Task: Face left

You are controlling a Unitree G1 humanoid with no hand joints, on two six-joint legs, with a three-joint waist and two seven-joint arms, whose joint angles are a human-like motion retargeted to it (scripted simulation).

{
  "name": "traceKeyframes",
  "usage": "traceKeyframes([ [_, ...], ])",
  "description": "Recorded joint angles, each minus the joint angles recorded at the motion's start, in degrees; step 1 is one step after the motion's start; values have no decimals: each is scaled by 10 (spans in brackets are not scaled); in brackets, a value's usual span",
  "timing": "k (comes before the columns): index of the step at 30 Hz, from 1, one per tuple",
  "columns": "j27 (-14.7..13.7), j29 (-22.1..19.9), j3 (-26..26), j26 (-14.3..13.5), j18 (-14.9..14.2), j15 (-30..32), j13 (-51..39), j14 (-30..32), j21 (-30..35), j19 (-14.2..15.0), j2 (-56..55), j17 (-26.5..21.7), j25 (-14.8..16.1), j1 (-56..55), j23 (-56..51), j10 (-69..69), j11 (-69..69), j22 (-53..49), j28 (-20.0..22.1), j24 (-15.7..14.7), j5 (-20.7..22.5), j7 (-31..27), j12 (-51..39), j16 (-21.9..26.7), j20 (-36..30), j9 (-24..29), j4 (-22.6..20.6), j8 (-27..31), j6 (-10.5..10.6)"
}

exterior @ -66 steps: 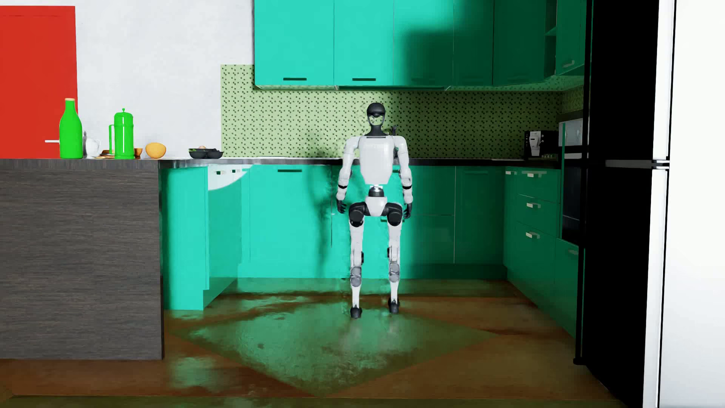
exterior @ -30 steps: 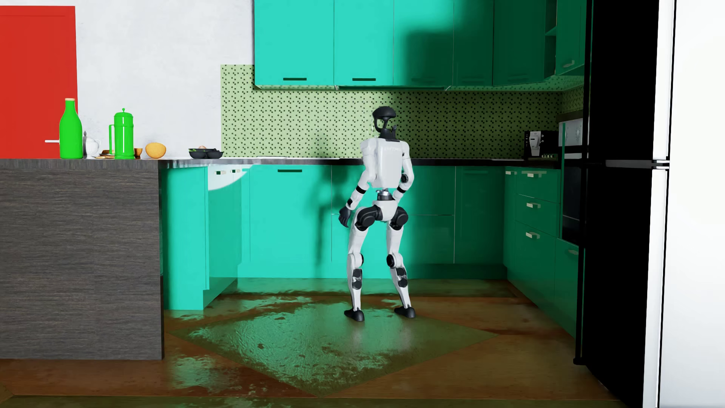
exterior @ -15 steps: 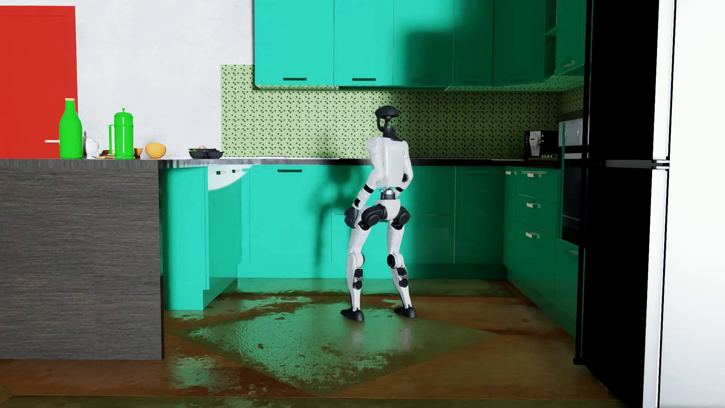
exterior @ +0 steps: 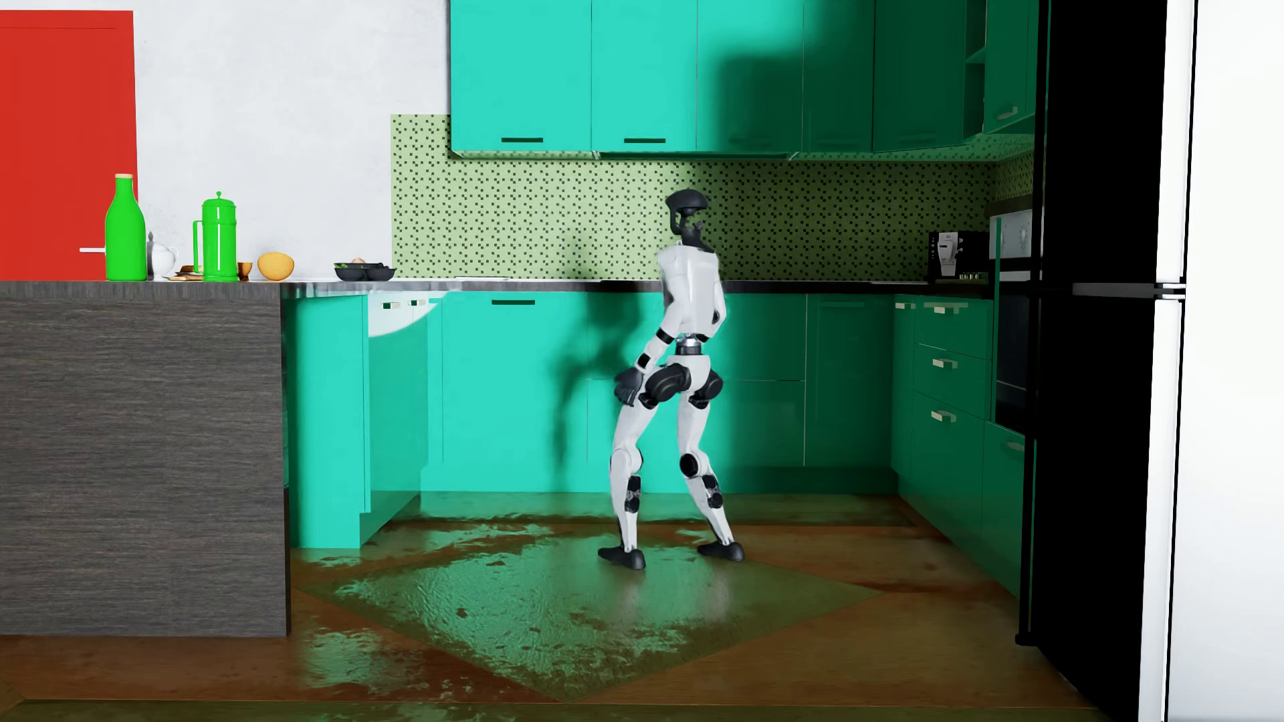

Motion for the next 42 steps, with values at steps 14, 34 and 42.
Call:
traceKeyframes([
  [14,-25,-12,28,74,53,30,-34,-63,-16,-11,-4,1,27,7,18,25,-27,9,-7,-10,2,8,-6,10,-8,15,19,-36,13],
  [34,-35,-19,-45,14,-4,6,-36,-69,0,4,-26,21,22,29,-17,119,71,39,-18,19,12,13,-6,63,10,5,47,-6,11],
  [42,-3,-3,-27,49,23,33,-27,-123,-12,-32,-38,-6,16,15,-5,90,11,12,-22,-15,36,23,-10,27,-7,3,57,-31,17],
])
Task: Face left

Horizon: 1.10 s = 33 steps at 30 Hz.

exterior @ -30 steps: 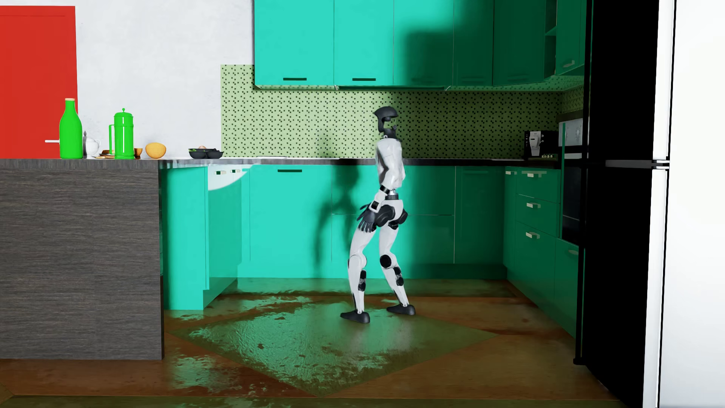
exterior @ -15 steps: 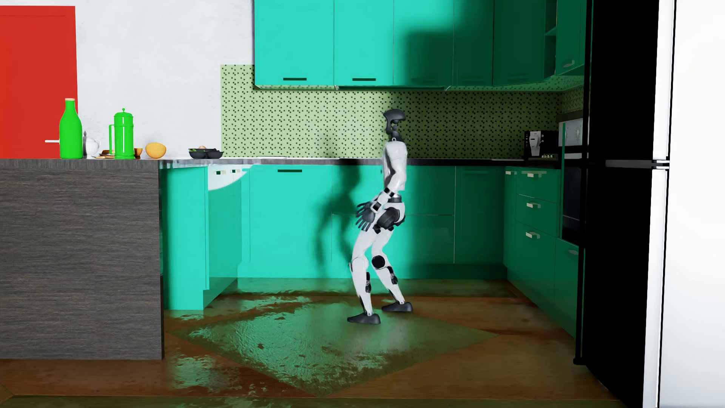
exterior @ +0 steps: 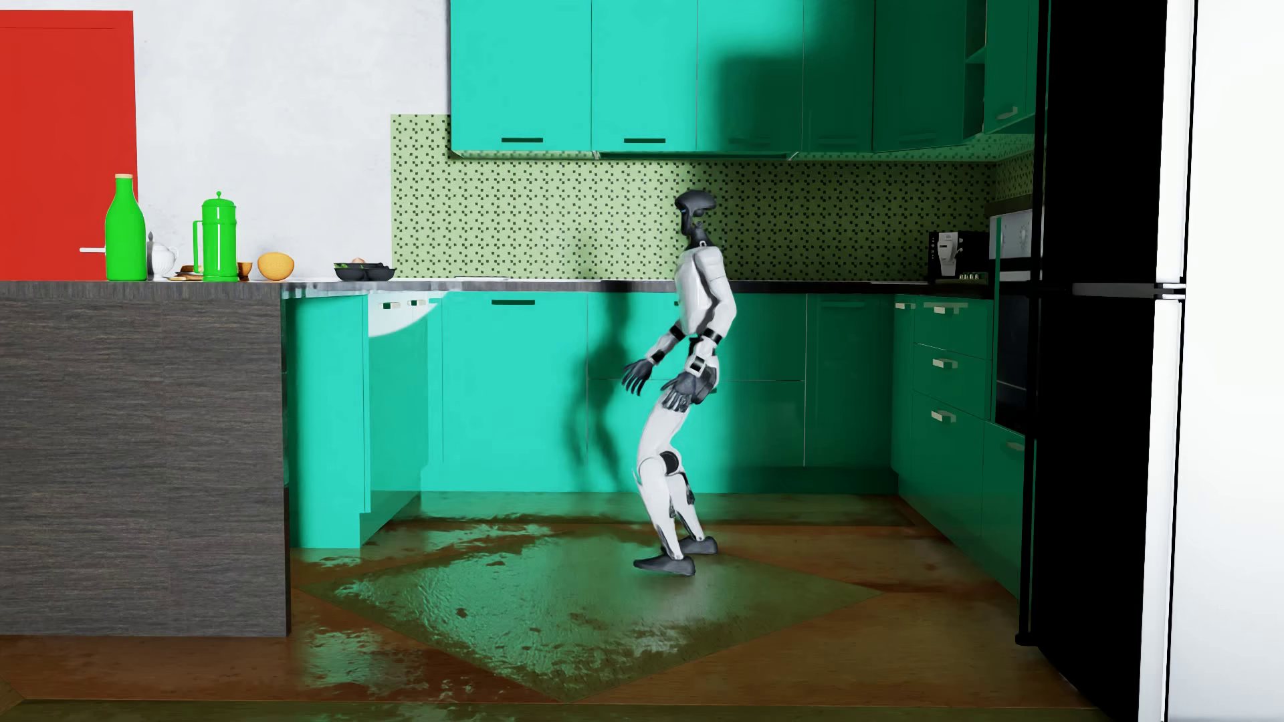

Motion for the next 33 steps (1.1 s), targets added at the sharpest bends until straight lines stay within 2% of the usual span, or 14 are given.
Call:
traceKeyframes([
  [1,-7,-7,-9,7,-63,-11,-8,64,2,2,1,14,7,9,-10,-14,17,13,-14,5,-3,2,-8,16,4,5,5,1,8],
  [2,-27,-15,-18,12,-34,-10,1,101,7,6,-12,18,16,11,-19,-26,53,15,-22,13,-12,-4,-29,20,18,12,-11,7,7],
  [5,-32,-19,-17,-41,-38,-32,29,128,5,8,4,15,24,17,-21,-63,27,4,-20,13,-6,-23,5,-15,16,14,-44,57,-21],
  [6,-22,-14,7,-60,-25,-25,24,118,-9,19,12,-1,22,17,9,-68,11,4,1,8,-8,-31,-1,-15,-2,12,-45,46,-18],
  [8,-5,-5,9,-74,54,-25,3,50,-16,12,33,-6,16,8,9,-24,1,-17,6,0,-11,-15,4,-20,15,16,-31,22,-5],
  [9,-13,-6,3,-74,-15,-35,-1,49,-8,15,25,3,11,2,11,-16,17,-6,-3,8,-14,-13,1,-7,0,9,-25,21,-4],
  [10,-18,-7,-6,-65,-29,-38,3,78,-7,18,19,14,5,2,-6,-9,49,6,-14,17,-17,-12,-19,-8,3,12,-21,16,3],
  [12,-21,-2,-50,-60,-34,41,-6,119,-1,7,-58,31,-7,-2,5,-28,159,20,-23,21,-1,-27,-10,10,-3,12,-35,54,-13],
  [14,-27,26,-88,-59,-21,28,-9,104,-40,8,-53,8,-12,4,20,-30,35,-3,-8,0,10,-21,30,-4,19,13,-36,71,-32],
  [15,-32,34,-78,-50,-30,29,16,98,-39,25,-50,-1,-6,6,15,-26,34,0,-4,5,15,-23,2,-6,13,12,-27,67,-26],
  [20,-24,13,-91,2,-40,57,14,143,-26,7,-20,16,28,40,-10,-90,-25,-6,-45,25,19,-13,-56,3,16,-9,-15,64,-9],
  [23,-55,-4,-76,4,-34,56,17,144,-28,6,-4,8,17,59,-2,-103,-33,3,-35,19,18,-1,-37,9,0,-7,-11,67,-13],
  [28,-36,22,-71,10,-38,57,2,146,-25,8,11,3,12,69,5,-115,-50,-6,-14,18,15,-1,-15,-10,2,6,-12,63,-14],
  [33,-21,33,-77,-8,-40,52,-2,139,-11,7,17,22,11,73,-7,-114,-54,-5,-9,51,16,-4,-42,-2,7,16,-10,60,-23],
])
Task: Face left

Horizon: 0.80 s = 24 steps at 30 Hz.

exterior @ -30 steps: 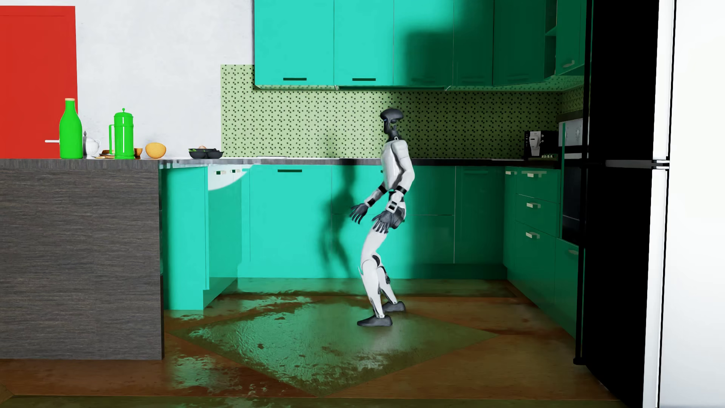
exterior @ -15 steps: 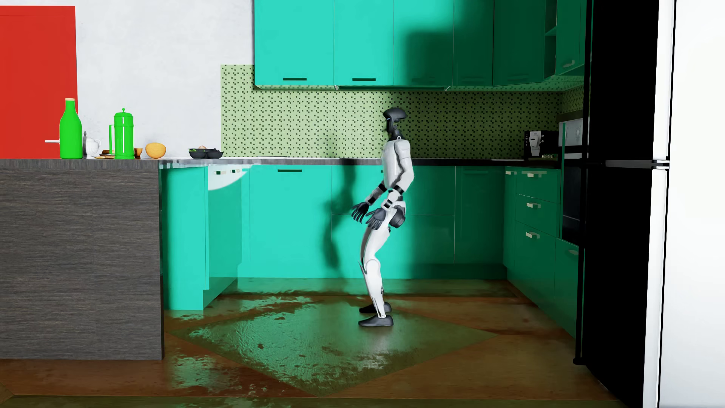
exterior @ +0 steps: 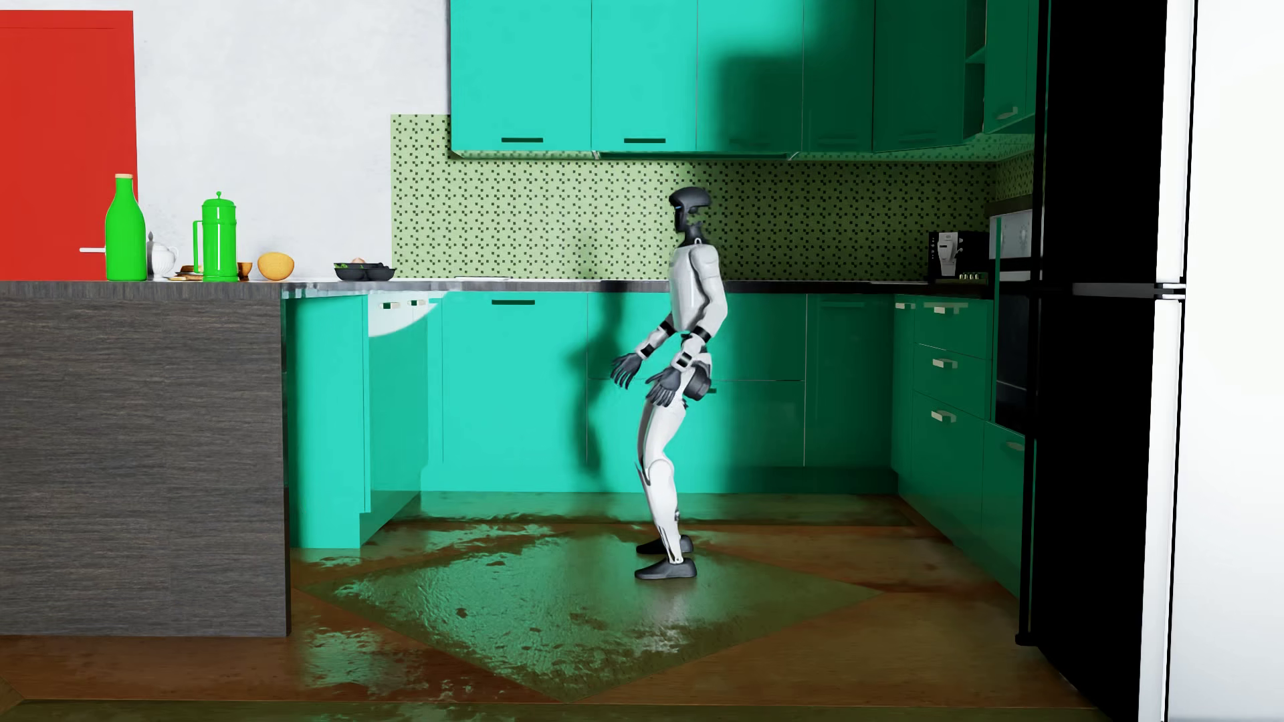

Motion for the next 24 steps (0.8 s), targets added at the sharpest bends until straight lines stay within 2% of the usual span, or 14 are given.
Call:
traceKeyframes([
  [2,-17,-11,0,-4,1,1,-3,-3,-11,1,-4,-11,6,-5,6,4,-3,-2,1,-5,2,2,-7,-4,-4,-2,2,2,3],
  [4,-28,-31,-3,-19,0,-2,5,-4,-4,0,-2,-4,-4,-3,1,4,1,-2,-3,-7,2,1,-4,10,0,4,2,1,-2],
  [5,-32,-38,3,-24,0,0,14,-4,-5,0,1,-5,-12,-4,6,4,-5,-6,-2,-5,2,-3,0,-5,2,4,2,-3,2],
  [6,-31,-45,7,-22,2,2,17,-1,-6,2,2,-9,-15,-2,9,-1,-8,-8,-2,-3,-1,-1,0,-12,2,6,-1,-2,3],
  [8,-27,-52,9,-12,3,4,14,3,-11,3,6,-13,-15,0,11,-6,-12,-2,-10,-5,-5,-4,-8,3,0,7,-5,-5,5],
  [10,-17,-44,7,-6,5,4,8,6,-11,5,4,-23,-4,2,6,-10,-10,3,-12,-12,-8,-1,15,-1,4,0,-8,-2,3],
  [11,-11,-39,4,2,4,3,-2,7,-16,4,4,-9,2,5,5,-13,-7,14,-13,-16,-8,1,11,7,-2,0,-9,0,1],
  [13,-13,-19,-4,11,4,6,5,6,6,4,2,-8,11,-1,5,-7,-9,1,-5,-24,-5,-3,14,-8,1,-8,-6,-3,5],
  [16,-1,12,-12,2,4,7,26,8,-8,4,-6,-22,0,-7,-2,-6,-6,-3,-7,-32,-5,0,4,0,1,-18,-5,0,5],
  [19,1,7,9,2,1,10,15,16,-19,1,2,-23,-24,-1,9,-21,-15,1,0,-12,-7,-8,-3,9,-2,-15,-8,-9,1],
  [21,-18,-4,10,4,9,5,-4,6,-18,0,0,-21,-34,-6,7,-10,-8,5,7,-4,-6,-9,18,-6,11,-14,-8,-9,2],
  [22,-33,-9,16,11,0,0,-5,6,-15,-1,-1,-13,-37,-8,2,-1,0,6,4,-2,-3,-12,14,-6,-6,-10,-4,-11,5],
  [23,-47,-12,22,18,-1,-4,1,2,-3,-2,-7,-6,-34,-12,5,2,7,4,-5,-2,-3,-9,16,0,-9,-13,-4,-8,1],
  [24,-52,-11,20,26,-2,-4,0,0,-8,-2,0,-8,-27,-9,13,7,5,9,-16,-3,1,-10,5,6,-2,-8,0,-11,7],
])
